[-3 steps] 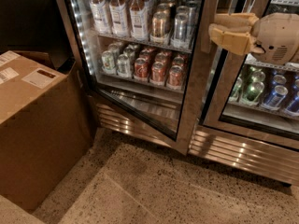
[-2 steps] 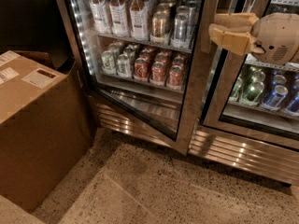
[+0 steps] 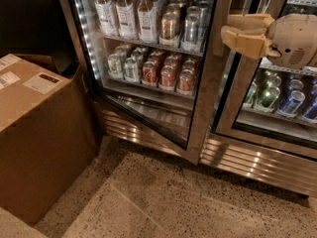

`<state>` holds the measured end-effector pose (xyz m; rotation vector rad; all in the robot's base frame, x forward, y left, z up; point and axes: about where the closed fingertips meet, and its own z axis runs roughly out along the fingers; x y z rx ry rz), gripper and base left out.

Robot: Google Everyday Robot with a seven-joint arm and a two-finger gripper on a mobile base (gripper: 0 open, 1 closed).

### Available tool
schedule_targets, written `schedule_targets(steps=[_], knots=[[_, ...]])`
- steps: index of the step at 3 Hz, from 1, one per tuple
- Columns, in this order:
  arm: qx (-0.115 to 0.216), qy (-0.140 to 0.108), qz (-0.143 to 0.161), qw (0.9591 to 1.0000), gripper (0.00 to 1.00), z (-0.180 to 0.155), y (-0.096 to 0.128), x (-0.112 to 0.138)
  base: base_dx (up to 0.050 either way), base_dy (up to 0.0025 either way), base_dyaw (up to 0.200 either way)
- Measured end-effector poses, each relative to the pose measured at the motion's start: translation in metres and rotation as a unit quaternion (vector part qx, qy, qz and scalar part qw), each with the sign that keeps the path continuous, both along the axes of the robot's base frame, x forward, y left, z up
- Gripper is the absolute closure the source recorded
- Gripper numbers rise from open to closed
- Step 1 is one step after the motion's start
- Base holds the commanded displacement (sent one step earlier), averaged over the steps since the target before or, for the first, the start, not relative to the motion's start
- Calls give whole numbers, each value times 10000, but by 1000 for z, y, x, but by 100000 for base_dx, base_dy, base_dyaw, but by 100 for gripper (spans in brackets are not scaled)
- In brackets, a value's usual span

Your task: Open left fridge door

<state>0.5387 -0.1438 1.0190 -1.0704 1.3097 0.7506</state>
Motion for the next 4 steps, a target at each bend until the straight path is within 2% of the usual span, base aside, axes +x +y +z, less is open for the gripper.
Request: schedule_targets(steps=[1, 2, 3, 4], knots=[[39, 5, -29, 10000, 11, 1, -1, 1, 0, 0, 0], [239, 16, -462, 9986, 0, 3, -35, 6, 0, 0, 0], [240, 16, -464, 9986, 0, 3, -35, 5, 0, 0, 0], [353, -9, -1002, 9943, 0, 6, -79, 10, 0, 0, 0]])
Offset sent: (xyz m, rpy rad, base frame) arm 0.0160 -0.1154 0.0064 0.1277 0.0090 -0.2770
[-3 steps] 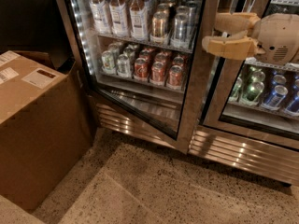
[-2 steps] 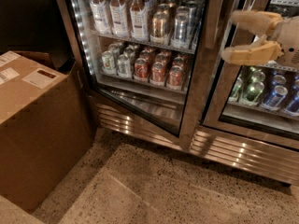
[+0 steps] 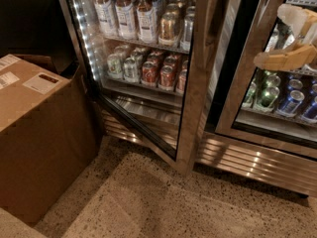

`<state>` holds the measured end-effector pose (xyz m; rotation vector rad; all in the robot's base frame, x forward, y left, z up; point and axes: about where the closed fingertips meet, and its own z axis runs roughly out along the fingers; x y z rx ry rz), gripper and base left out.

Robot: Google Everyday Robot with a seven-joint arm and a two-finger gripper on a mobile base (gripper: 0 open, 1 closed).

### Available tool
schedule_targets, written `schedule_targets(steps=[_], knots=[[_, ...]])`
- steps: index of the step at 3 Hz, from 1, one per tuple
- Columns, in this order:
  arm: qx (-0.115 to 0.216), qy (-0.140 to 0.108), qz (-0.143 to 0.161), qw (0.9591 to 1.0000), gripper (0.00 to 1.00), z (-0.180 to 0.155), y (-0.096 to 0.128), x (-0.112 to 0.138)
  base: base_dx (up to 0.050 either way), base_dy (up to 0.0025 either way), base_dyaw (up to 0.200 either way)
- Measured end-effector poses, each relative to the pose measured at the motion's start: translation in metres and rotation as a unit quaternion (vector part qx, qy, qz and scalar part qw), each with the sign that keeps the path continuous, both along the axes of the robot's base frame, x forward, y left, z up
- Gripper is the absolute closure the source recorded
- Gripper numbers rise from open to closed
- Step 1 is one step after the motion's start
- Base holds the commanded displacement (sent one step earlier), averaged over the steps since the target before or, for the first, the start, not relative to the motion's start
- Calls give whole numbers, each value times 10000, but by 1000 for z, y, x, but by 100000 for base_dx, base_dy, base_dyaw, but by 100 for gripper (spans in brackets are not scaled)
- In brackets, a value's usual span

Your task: Open left fridge door

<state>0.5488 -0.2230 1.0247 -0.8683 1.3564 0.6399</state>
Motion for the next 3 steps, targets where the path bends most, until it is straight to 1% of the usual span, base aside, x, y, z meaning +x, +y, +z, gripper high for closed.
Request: schedule_targets(steps=[1, 2, 3], knots=[[1, 0, 5, 10000, 0, 0, 0, 0, 0, 0, 0], [-37, 178, 138, 9997, 0, -8, 12, 0, 0, 0, 0], [-94, 379, 209, 9990, 0, -18, 18, -1, 0, 0, 0]])
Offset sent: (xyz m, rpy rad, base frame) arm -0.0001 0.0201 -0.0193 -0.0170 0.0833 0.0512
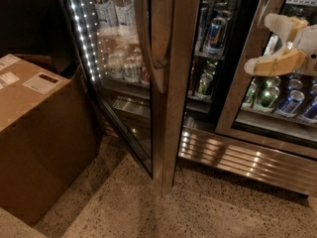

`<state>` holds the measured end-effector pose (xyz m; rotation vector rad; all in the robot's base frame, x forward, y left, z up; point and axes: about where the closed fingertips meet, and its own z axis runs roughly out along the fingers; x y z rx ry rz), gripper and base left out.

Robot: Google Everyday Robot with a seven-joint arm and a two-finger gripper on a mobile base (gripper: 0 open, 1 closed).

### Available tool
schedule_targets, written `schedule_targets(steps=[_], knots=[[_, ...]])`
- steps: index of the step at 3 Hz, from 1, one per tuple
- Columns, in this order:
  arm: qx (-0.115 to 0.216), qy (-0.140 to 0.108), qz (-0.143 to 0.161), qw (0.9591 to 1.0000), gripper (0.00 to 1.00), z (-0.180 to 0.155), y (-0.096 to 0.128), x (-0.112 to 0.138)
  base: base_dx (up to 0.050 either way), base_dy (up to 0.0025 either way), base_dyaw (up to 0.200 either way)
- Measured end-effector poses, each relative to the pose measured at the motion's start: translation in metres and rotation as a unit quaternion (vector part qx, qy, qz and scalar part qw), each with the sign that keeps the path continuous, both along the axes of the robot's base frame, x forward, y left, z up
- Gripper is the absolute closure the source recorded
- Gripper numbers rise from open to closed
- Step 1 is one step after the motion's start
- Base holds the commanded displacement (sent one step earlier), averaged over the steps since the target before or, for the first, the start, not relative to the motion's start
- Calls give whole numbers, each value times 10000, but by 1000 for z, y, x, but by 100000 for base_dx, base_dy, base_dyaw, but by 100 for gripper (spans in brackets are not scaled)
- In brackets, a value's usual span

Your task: Open left fridge door

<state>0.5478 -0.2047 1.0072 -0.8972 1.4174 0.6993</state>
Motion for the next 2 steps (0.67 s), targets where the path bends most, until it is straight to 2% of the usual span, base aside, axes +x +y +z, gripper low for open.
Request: schedule_targets(steps=[1, 2], knots=[[-116, 214, 66, 9997, 0, -9, 5, -3, 0, 0, 0], [-116, 214, 66, 9997, 0, -9, 5, -3, 0, 0, 0]])
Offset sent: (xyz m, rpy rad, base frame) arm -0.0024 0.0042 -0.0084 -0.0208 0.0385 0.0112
